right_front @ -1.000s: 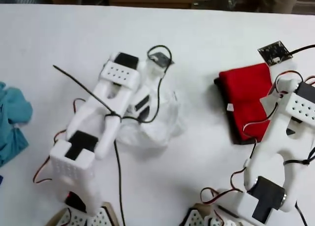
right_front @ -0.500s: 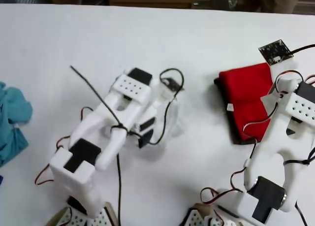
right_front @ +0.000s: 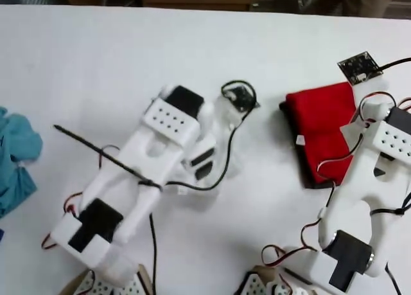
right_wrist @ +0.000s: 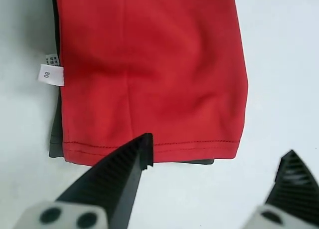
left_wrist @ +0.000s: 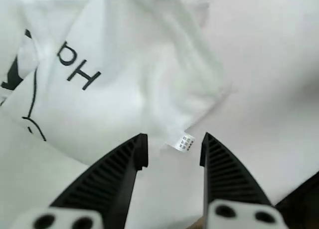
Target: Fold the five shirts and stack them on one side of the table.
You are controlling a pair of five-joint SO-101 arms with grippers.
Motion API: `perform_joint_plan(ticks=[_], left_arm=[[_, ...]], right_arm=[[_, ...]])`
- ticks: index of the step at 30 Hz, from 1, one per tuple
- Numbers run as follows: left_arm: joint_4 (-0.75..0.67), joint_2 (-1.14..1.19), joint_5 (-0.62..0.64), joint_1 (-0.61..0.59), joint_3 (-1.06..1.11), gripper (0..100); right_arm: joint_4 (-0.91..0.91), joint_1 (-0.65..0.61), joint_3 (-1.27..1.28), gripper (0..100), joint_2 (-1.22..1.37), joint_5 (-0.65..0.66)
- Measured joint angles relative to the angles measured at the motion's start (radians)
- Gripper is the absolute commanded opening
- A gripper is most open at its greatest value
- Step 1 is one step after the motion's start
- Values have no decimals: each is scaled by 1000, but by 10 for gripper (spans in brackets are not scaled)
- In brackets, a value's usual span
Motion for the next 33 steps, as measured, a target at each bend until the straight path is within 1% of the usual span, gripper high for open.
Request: perform_joint_plan(ticks=[4, 6, 10, 12, 15, 20, 23, 27, 30, 33], left_arm=[[-138, 46, -3, -63, -29, 202], [-187, 98, -49, -86, -57, 201], [-207, 224, -304, -80, -147, 202], [-207, 290, -400, -83, -210, 199], [-178, 390, -496, -83, -325, 199], [-117, 509, -488, -83, -502, 199], [-83, 532, -491, -74, -574, 199], [-3, 542, -552, -18, -660, 199], [57, 545, -603, 38, -671, 199], [64, 546, -641, 69, -672, 199]], right_arm=[[0, 28, 0, 387, 0, 0], [0, 46, 0, 387, 0, 0], [0, 77, 0, 387, 0, 0], [0, 89, 0, 387, 0, 0], [0, 107, 0, 387, 0, 0], [-11, 132, 0, 387, 0, 0], [-15, 130, 0, 387, 0, 0], [-15, 130, 0, 387, 14, 0], [-15, 140, 0, 387, 60, 0], [-29, 167, 0, 387, 101, 0]])
